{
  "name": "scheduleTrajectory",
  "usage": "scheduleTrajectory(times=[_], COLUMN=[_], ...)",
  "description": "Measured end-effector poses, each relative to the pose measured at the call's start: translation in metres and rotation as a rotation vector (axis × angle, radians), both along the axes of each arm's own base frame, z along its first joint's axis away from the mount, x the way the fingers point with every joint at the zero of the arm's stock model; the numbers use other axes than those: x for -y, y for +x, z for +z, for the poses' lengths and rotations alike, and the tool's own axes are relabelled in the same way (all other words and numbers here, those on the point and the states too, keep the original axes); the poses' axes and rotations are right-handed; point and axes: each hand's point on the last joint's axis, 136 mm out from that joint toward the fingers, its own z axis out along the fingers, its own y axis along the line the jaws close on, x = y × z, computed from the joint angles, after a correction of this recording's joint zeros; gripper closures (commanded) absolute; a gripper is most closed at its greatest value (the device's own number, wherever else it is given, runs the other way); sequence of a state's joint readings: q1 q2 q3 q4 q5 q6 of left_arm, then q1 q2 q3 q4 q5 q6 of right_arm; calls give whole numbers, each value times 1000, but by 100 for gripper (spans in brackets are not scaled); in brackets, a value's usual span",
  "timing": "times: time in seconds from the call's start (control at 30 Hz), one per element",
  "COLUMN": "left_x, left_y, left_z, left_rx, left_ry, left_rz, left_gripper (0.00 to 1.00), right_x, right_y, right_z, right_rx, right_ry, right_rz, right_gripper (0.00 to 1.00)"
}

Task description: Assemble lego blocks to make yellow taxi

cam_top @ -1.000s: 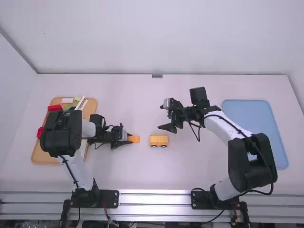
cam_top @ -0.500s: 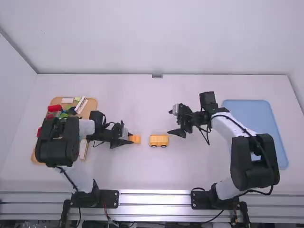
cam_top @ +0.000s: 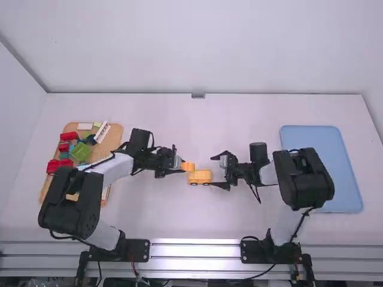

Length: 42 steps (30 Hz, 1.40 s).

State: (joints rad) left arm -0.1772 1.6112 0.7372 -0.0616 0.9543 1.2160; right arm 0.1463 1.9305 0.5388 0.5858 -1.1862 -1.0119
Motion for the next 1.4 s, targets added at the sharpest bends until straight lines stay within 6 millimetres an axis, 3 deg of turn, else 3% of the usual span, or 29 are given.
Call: scheduleTrajectory(times=[0.27,0.57,0.67,0.83,0.93,1.1,1.4], left_x=[19,24,30,32,33,36,38], left_y=[4,4,3,-1,-1,-2,3], left_z=[-3,-26,-31,-38,-41,-41,-37], left_rx=[-32,-145,-159,-187,-191,-185,-146], left_ry=[-37,-67,-87,-104,-111,-135,-142], left_rz=[56,86,65,49,41,19,16], left_gripper=[77,79,80,84,84,89,89], right_x=[-25,-38,-44,-45,-42,-40,-41], right_y=[-6,-2,-2,0,3,4,4], right_z=[-32,-43,-47,-51,-51,-51,-51], right_rx=[-113,-174,-158,-143,-141,-139,-138], right_ry=[19,11,-20,-41,-44,-44,-45], right_rz=[60,104,106,95,83,77,78], right_gripper=[1,1,9,37,44,48,48])
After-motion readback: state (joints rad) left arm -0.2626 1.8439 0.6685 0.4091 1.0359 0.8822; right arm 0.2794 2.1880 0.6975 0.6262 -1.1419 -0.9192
